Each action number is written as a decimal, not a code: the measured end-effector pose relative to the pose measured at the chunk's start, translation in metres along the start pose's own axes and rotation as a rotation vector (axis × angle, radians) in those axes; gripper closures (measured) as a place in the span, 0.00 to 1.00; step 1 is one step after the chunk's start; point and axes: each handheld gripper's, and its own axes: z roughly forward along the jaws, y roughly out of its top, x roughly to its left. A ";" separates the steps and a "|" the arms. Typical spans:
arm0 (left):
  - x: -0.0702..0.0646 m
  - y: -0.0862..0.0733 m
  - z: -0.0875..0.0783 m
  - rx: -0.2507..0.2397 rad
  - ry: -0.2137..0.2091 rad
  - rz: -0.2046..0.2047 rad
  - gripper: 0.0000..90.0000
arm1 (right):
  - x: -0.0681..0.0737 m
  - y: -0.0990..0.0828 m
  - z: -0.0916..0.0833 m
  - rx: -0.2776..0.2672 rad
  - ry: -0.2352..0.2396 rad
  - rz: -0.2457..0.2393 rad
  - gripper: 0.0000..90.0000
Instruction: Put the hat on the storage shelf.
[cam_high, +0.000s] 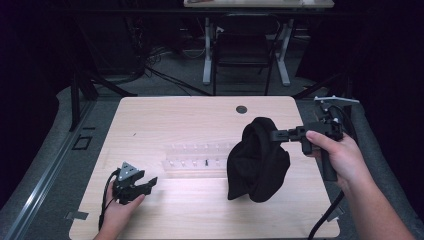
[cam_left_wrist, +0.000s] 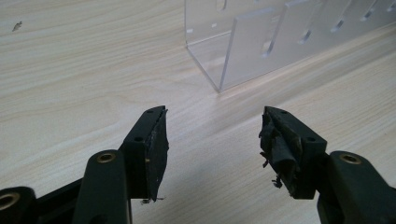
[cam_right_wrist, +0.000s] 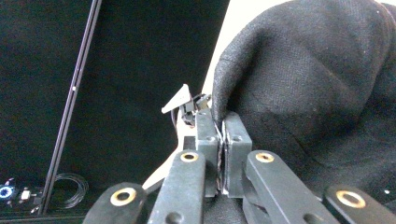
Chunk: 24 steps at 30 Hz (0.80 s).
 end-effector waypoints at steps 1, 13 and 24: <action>0.000 0.000 0.000 0.000 0.000 0.000 0.46 | 0.002 0.001 0.002 -0.011 0.000 -0.002 0.98; 0.000 0.000 0.000 0.006 -0.004 0.003 0.46 | 0.010 0.014 0.013 -0.040 0.027 -0.013 0.98; 0.000 0.000 0.000 0.005 -0.005 0.001 0.46 | 0.017 0.029 0.024 -0.077 0.043 -0.015 0.98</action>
